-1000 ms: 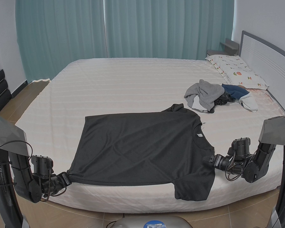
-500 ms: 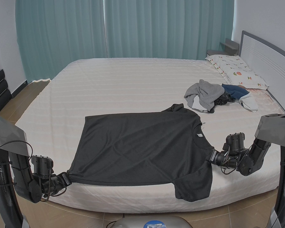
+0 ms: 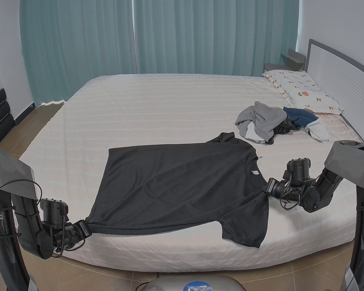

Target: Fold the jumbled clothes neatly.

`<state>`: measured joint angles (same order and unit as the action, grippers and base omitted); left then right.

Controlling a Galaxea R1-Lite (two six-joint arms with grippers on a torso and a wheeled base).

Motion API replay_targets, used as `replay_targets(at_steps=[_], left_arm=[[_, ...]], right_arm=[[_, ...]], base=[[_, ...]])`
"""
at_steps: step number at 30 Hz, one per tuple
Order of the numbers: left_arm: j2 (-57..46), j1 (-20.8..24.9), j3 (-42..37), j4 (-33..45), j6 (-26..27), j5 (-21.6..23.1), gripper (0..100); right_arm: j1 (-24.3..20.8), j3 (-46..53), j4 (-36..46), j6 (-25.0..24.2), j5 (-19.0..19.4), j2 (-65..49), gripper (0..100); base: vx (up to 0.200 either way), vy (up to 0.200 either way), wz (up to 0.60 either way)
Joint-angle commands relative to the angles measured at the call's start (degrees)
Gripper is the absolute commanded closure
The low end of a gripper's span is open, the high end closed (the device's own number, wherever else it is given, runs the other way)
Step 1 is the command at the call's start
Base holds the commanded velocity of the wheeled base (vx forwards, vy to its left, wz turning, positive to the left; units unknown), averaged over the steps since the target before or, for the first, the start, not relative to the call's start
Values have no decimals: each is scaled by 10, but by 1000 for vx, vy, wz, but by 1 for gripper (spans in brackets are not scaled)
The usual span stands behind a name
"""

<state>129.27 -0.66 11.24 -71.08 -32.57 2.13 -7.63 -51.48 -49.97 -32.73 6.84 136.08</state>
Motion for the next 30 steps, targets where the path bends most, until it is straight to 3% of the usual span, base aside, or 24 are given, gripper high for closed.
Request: replay_targets(at_steps=[1,10,18,30], left_arm=[[2,0,0,0,0,1,100],[2,0,0,0,0,1,100],[-2,0,-1,-1,0,1,100],[1,2,-4,-4,1,1,100]], right_arm=[[2,-15,-4,10,0,19,0],[17,39,-26,12,7,-23,0],[22,191,-55,13,110,-114,0],[-19,260,-127,12,120,-53,0]], base=[[0,0,0],[0,0,0],[0,0,0],[0,0,0]])
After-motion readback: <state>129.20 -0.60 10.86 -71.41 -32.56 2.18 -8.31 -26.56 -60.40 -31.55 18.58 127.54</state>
